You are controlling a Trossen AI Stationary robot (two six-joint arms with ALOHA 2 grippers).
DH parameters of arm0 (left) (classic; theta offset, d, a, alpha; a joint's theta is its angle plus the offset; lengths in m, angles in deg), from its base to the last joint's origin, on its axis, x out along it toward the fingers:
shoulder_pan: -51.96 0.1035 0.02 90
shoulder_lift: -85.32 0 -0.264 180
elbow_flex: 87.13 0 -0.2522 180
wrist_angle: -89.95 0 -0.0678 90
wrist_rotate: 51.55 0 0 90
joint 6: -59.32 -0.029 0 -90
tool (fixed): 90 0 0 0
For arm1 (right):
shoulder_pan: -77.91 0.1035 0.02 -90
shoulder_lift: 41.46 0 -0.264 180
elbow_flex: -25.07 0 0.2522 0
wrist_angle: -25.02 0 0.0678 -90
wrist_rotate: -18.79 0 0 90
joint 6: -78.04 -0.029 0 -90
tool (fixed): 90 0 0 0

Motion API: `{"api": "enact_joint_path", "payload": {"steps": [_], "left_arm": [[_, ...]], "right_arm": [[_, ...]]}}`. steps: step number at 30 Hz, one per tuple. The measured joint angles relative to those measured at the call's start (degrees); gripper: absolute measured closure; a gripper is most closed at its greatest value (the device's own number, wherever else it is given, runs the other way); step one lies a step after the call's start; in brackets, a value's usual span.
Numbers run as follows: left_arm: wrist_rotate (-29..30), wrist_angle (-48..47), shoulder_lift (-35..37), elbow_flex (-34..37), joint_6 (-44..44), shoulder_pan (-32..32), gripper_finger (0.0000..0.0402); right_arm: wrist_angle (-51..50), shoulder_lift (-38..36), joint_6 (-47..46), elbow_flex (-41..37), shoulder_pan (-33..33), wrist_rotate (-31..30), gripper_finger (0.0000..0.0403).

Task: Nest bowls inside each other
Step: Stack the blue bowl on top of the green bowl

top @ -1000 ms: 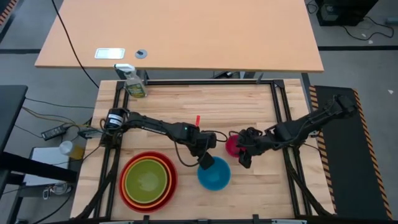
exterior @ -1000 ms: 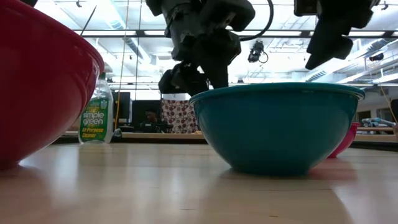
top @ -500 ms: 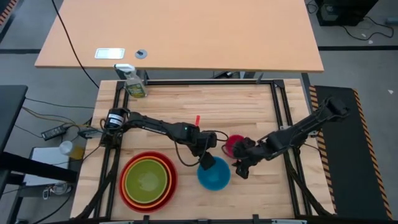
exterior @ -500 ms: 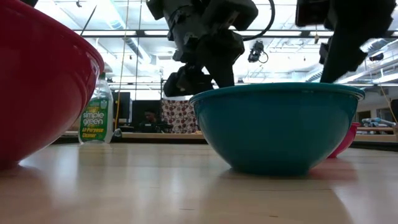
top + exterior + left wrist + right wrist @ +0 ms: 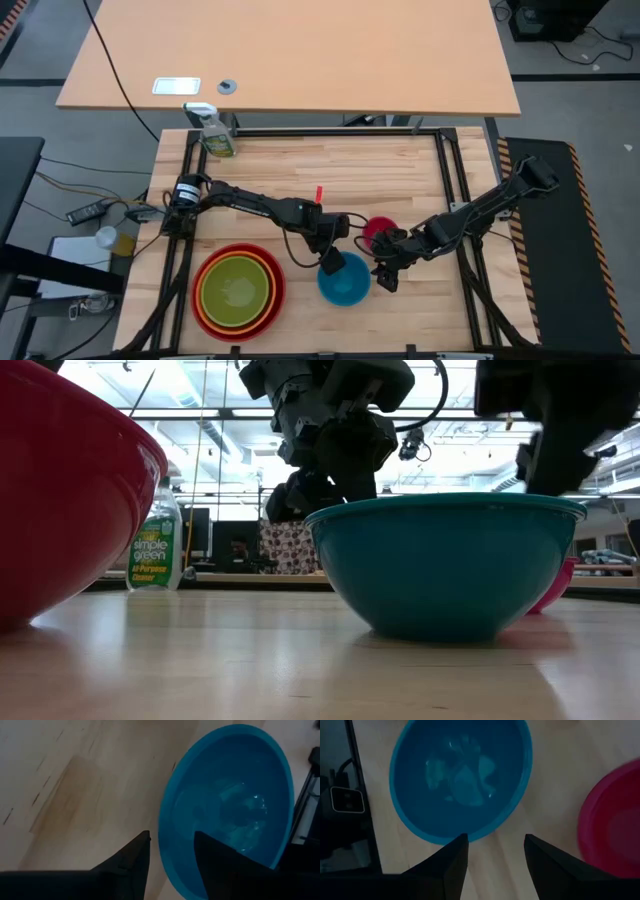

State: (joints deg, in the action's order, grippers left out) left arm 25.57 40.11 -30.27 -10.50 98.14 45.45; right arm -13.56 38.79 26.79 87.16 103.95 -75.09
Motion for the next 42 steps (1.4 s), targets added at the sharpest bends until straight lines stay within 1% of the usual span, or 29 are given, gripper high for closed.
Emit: {"api": "enact_joint_path", "payload": {"steps": [3,6,11,14,18,23,28,42], "left_arm": [[-0.1,0.9,0.0,0.0,-0.4,0.5,0.0247],[0.0,0.6,0.0,0.0,-0.5,0.6,0.0247],[0.0,1.0,0.0,0.0,-2.1,0.5,0.0247],[0.0,1.0,0.0,0.0,-2.2,0.6,0.0247],[0.2,1.8,0.0,0.0,-2.6,0.6,0.0247],[0.6,1.8,0.0,0.0,-2.6,1.1,0.0247],[0.7,2.0,0.0,0.0,-2.6,1.4,0.0247],[-0.8,3.3,-3.5,0.1,-2.3,1.2,0.0247]], "right_arm": [[3.7,-0.4,-2.6,-3.1,0.0,1.2,0.0202],[5.4,-2.3,-4.6,-5.3,0.6,0.9,0.0202],[6.0,-7.4,-6.1,-7.2,2.8,-3.2,0.0202],[6.9,-9.5,-7.7,-8.4,4.1,-4.3,0.0202],[7.5,-10.2,-13.3,-12.0,5.3,-4.4,0.02],[13.0,-10.3,-15.4,-15.3,6.3,-4.1,0.019],[15.9,-10.3,-14.7,-15.5,6.3,-4.0,0.018],[15.7,-10.3,-14.6,-15.5,6.4,-4.1,0.0176]]}}
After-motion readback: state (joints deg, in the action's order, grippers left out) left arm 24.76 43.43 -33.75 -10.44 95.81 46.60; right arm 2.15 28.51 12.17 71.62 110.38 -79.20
